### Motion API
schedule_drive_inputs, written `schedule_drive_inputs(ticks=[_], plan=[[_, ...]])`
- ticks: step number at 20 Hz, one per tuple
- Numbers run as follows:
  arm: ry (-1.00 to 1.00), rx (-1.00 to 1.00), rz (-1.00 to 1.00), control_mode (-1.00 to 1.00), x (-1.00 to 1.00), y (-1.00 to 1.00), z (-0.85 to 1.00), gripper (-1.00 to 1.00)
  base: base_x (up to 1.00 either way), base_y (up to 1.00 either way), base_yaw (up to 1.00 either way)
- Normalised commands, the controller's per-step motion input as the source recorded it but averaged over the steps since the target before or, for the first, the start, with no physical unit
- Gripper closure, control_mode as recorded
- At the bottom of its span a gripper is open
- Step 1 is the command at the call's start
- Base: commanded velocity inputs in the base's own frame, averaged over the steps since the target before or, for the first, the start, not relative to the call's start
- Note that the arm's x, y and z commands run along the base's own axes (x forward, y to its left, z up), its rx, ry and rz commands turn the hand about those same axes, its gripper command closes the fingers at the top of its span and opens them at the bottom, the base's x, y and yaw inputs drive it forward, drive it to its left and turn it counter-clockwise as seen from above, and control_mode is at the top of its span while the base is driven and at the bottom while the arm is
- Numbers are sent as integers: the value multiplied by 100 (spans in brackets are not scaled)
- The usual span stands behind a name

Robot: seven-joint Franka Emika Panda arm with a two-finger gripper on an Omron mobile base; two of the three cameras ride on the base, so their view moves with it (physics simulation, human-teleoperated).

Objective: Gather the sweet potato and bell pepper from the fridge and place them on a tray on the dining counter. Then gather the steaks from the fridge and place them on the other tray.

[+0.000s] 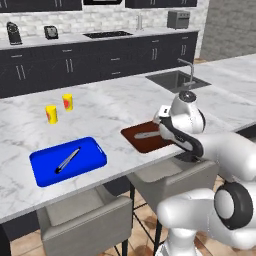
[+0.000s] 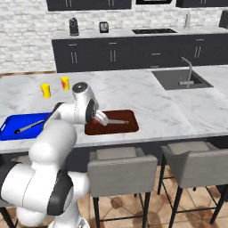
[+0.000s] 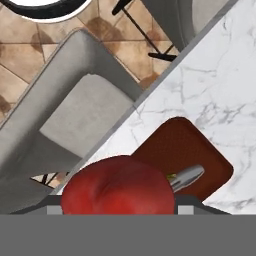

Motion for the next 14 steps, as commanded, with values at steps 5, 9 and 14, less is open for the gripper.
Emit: schedule_drive_inputs(ticks=[5, 9, 14], plan=[[3, 0, 0, -100, 58, -14, -15, 100, 0, 0, 0], [1, 0, 0, -100, 49, -23, -19, 100, 0, 0, 0], [2, 0, 0, -100, 48, -15, -27, 100, 0, 0, 0]])
